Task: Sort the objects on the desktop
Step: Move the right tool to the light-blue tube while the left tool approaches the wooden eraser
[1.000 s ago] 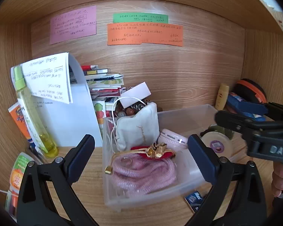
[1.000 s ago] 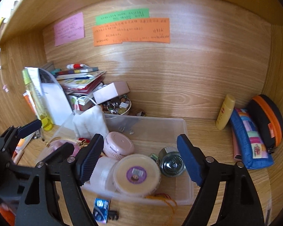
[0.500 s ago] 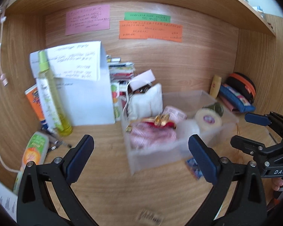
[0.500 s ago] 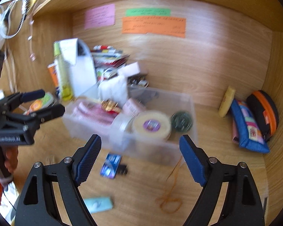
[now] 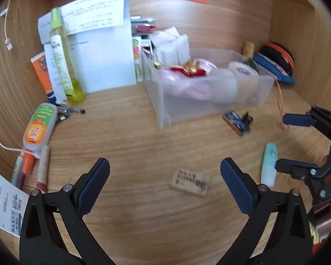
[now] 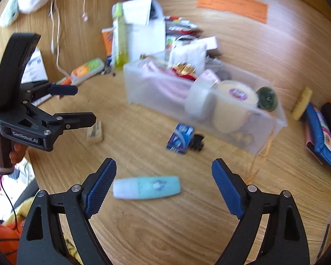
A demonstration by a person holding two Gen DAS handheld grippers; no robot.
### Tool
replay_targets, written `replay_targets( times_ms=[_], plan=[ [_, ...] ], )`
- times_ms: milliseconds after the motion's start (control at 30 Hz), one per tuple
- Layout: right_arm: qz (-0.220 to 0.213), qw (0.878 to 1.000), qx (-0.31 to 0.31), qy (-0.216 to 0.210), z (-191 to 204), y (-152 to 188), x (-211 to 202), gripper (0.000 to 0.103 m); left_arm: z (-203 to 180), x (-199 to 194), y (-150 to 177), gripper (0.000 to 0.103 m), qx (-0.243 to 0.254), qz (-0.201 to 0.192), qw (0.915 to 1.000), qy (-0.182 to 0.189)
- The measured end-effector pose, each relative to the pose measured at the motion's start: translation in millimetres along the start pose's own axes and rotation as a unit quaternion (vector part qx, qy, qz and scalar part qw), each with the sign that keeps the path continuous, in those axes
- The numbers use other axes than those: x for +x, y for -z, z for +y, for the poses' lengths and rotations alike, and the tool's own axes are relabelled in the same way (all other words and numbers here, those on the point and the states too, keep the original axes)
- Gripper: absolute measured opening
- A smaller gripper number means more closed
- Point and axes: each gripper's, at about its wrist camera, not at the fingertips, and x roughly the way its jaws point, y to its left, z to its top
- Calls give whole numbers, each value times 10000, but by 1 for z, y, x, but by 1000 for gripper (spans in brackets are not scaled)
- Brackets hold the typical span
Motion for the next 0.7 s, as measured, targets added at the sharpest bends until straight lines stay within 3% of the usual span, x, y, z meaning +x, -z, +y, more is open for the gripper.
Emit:
replay_targets(
  times_ms=[267,500,633,700],
  plan=[
    [294,9994,77,-188,1,9,10,87,-13,11,13,102,293,270,9992,70],
    [500,9983,-174,-248,13,10,18,87,-17,6,11,100,329,77,9994,20],
    [611,9970,-393,-260,21,11,22,87,-19,8,11,84,420,144,9989,121],
    [649,9966,-443,-227,23,12,24,87,-19,11,12,81,392,215,9988,182]
  ],
)
